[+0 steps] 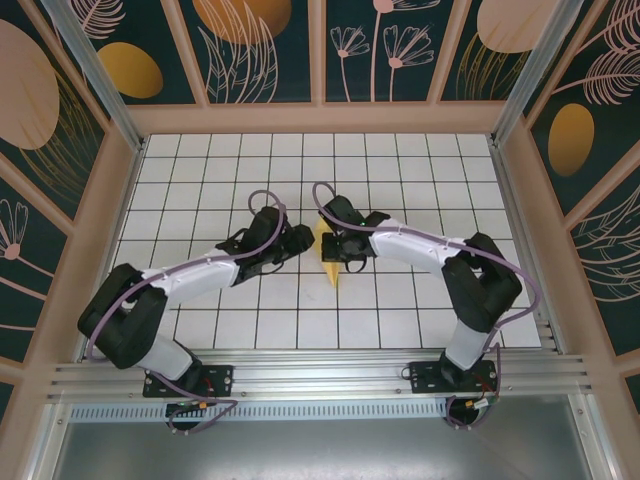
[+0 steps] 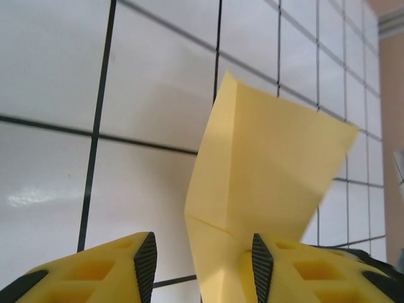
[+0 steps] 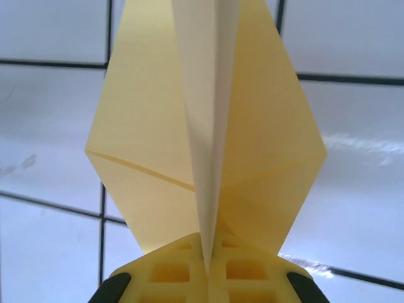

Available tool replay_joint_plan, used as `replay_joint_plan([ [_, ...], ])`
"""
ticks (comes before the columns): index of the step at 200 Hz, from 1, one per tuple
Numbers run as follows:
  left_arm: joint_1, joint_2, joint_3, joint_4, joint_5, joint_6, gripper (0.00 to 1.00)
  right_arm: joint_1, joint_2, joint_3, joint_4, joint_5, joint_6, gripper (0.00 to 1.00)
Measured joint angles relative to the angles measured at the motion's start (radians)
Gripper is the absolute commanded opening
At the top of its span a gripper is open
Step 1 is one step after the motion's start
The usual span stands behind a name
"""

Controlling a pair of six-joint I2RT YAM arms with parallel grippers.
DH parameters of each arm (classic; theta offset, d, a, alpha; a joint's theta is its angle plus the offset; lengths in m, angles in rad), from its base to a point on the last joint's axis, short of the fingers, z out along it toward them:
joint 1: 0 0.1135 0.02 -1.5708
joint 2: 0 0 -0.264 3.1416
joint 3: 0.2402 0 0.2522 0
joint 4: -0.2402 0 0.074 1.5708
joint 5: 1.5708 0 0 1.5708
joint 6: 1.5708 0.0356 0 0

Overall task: Fold a paper plane with a square sheet of paper (pick it up from the middle)
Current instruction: Move the paper plane to the center of the table.

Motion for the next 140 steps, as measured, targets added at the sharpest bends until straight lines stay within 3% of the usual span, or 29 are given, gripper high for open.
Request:
replay_joint_plan([
  [59, 0.000, -0.012, -0.058, -0.045, -0.054, -0.001, 0.47, -0.011, 0.193, 0.089, -0.072, 0.043, -0.016, 0.23],
  [140, 0.000, -0.030, -0.061, -0.071, -0.079, 0.000, 0.47, 0.014, 0.245, 0.167, -0.141, 0.104, -0.002, 0.25],
])
